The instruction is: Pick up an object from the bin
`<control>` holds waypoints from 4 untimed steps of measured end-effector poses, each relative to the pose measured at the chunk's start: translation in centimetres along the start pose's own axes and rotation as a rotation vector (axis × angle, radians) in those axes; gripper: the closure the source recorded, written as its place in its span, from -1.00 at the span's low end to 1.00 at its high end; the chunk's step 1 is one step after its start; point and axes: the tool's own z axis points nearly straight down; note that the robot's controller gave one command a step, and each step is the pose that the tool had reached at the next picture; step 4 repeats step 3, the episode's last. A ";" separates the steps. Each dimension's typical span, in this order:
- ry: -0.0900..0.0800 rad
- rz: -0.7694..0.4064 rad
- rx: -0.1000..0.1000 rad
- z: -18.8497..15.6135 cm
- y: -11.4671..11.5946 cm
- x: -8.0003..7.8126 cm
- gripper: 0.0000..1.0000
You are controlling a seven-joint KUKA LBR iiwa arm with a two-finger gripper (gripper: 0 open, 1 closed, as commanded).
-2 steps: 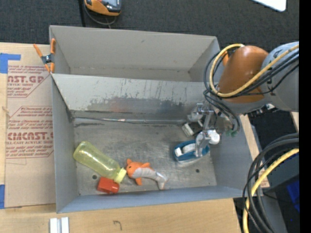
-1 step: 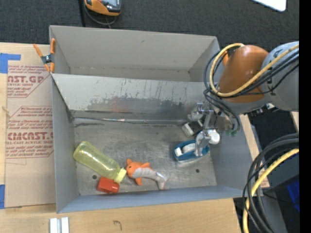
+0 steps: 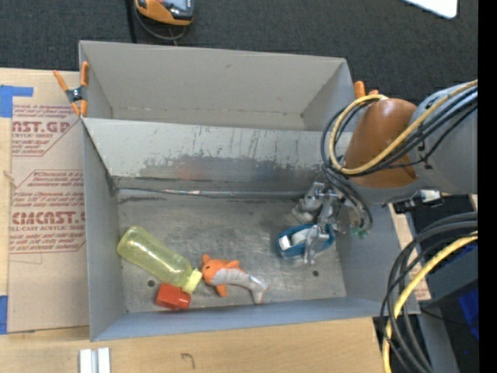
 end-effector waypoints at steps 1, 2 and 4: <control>0.000 0.000 0.000 0.0 0.0 0.0 1.00; 0.008 -0.001 0.001 -0.1 0.1 0.0 1.00; 0.019 -0.036 0.000 -19.1 0.0 -0.3 1.00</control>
Offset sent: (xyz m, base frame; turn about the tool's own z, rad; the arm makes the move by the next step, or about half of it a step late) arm -0.0198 -0.0325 0.1041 -0.0175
